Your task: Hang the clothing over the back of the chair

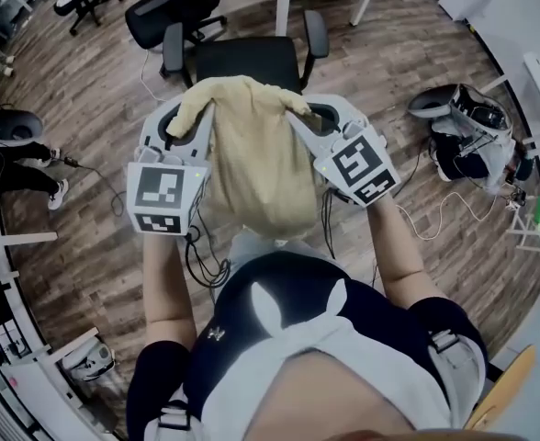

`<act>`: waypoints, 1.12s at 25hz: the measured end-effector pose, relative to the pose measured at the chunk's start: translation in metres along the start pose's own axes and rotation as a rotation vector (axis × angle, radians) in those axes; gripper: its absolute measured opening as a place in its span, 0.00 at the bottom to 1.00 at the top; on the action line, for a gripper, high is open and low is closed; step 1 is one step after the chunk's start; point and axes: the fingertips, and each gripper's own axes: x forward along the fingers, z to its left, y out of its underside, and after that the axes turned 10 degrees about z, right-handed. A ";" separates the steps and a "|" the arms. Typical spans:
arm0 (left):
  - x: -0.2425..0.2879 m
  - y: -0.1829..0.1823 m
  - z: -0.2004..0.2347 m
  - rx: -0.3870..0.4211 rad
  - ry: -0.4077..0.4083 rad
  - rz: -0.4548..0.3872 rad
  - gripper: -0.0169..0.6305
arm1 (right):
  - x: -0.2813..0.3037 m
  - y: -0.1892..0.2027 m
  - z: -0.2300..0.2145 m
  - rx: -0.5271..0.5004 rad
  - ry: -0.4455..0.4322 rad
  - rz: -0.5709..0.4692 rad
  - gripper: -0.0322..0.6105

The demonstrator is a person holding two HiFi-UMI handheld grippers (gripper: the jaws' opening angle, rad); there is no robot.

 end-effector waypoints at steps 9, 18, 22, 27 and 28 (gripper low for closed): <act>0.039 0.024 -0.004 0.024 0.102 0.129 0.15 | 0.030 0.025 -0.002 0.029 -0.118 0.119 0.10; 0.064 0.040 -0.001 0.007 0.172 0.231 0.15 | 0.052 0.040 0.003 0.042 -0.227 0.246 0.10; 0.071 0.051 -0.004 -0.016 0.213 0.295 0.15 | 0.058 0.048 0.006 0.043 -0.254 0.294 0.10; 0.075 0.057 -0.011 -0.040 0.262 0.334 0.15 | 0.060 0.056 0.008 0.043 -0.258 0.330 0.16; 0.075 0.058 -0.011 -0.037 0.264 0.344 0.15 | 0.061 0.056 0.008 0.038 -0.259 0.334 0.16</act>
